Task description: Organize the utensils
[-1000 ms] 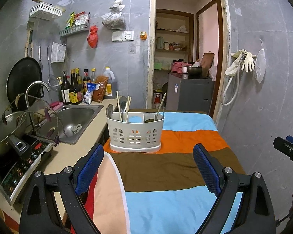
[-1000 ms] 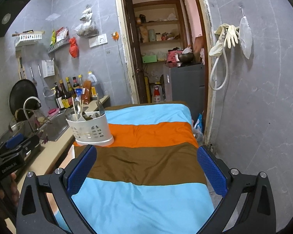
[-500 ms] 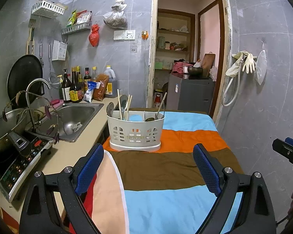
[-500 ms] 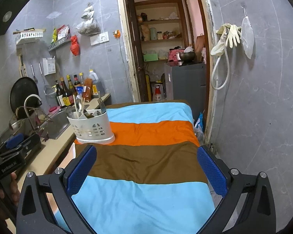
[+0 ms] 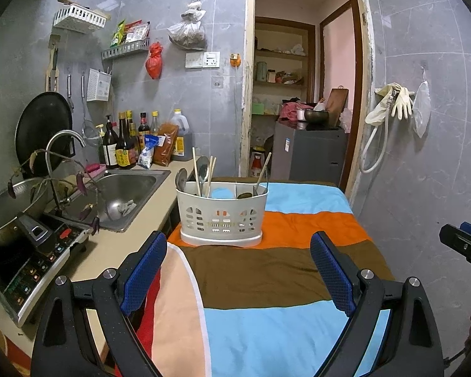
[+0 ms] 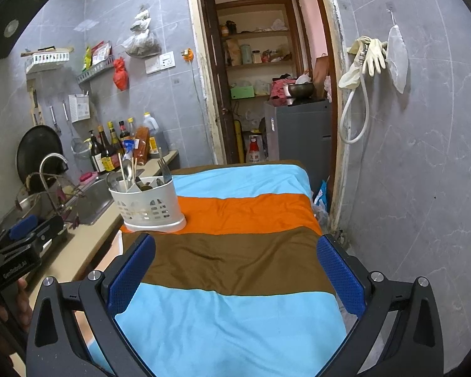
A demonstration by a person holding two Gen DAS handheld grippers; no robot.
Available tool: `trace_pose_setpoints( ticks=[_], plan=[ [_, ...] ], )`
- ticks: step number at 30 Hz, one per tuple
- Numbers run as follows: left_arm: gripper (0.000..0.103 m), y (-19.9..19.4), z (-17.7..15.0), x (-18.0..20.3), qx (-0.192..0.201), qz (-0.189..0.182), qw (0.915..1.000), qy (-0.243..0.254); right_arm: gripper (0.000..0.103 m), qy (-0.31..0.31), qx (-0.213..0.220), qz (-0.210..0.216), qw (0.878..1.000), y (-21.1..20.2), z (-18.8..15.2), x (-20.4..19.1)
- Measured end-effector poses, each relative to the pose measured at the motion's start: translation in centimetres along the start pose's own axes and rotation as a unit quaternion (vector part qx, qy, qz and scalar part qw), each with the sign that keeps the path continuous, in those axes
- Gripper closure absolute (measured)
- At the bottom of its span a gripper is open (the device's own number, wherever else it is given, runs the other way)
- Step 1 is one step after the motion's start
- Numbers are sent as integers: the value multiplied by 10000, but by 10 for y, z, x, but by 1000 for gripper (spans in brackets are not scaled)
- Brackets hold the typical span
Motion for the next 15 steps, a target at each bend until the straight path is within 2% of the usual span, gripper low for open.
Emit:
trace_pose_setpoints(
  ticks=[15],
  plan=[
    [14,-1,1,0,18,14,10000,3,0,-81,70,59,9999,-2,1,-6]
  ],
)
Point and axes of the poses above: each gripper's, at about its wrist camera, not at the fingertips, and y roughly the way its jaws point, x to its right, z to its top, the point moved 4 cm from there along y, roughly the way its jaws point
